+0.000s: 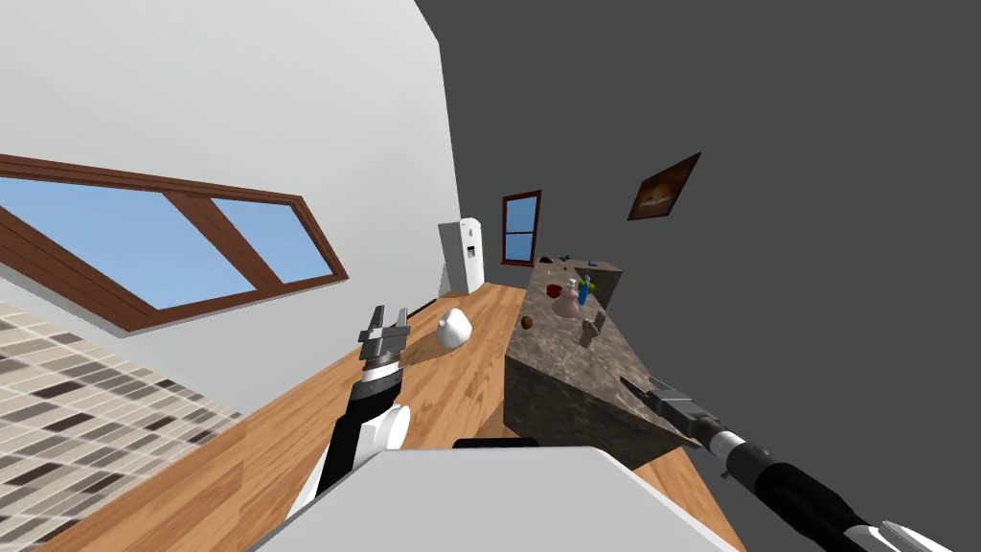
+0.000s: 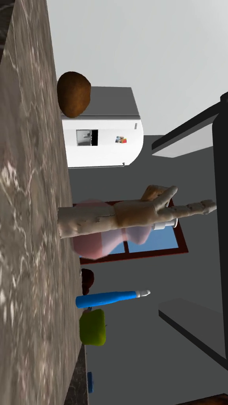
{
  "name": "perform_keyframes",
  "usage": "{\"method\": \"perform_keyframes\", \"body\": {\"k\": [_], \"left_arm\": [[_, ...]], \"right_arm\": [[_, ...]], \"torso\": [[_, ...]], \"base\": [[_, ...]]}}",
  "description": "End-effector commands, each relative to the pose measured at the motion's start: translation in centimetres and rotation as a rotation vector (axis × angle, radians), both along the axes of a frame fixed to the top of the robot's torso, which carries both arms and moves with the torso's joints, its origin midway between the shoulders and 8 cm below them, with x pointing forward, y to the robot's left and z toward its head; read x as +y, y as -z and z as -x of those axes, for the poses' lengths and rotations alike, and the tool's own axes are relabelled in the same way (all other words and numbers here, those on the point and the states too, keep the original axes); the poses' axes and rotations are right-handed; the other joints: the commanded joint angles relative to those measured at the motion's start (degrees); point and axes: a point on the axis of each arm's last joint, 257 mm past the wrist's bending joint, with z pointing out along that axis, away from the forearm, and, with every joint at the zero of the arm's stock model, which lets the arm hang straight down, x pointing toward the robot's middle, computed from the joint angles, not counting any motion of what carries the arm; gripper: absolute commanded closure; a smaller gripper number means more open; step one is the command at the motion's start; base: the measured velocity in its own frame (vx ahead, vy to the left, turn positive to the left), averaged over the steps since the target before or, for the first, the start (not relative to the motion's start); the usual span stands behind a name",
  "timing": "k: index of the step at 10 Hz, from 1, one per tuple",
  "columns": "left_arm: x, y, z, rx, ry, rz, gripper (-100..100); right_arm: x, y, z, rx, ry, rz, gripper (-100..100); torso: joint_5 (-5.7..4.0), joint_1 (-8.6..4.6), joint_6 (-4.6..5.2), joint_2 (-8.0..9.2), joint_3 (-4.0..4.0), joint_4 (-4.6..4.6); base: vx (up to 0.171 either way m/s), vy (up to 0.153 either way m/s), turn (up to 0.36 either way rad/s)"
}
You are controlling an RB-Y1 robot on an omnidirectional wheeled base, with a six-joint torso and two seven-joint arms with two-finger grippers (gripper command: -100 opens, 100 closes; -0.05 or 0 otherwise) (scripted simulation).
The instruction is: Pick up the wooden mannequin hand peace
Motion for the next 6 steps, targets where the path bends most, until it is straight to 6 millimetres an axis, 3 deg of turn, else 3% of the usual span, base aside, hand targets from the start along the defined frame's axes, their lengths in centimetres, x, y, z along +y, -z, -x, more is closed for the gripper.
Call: {"method": "perform_keyframes", "body": {"k": [1, 6], "left_arm": [[0.0, 0.0, 0.0, 0.000, 0.000, 0.000, 0], [0.0, 0.0, 0.0, 0.000, 0.000, 0.000, 0]], "right_arm": [[-2.3, -0.5, -0.1, 0.025, 0.005, 0.080, -100], [-9.3, -2.9, 0.2, 0.082, 0.025, 0.300, -100]], "torso": [[0.00, 0.00, 0.00, 0.00, 0.00, 0.00], [0.02, 0.06, 0.02, -0.06, -0.04, -0.02]], "base": [[0.033, 0.095, 0.175], [0.032, 0.094, 0.187]]}}
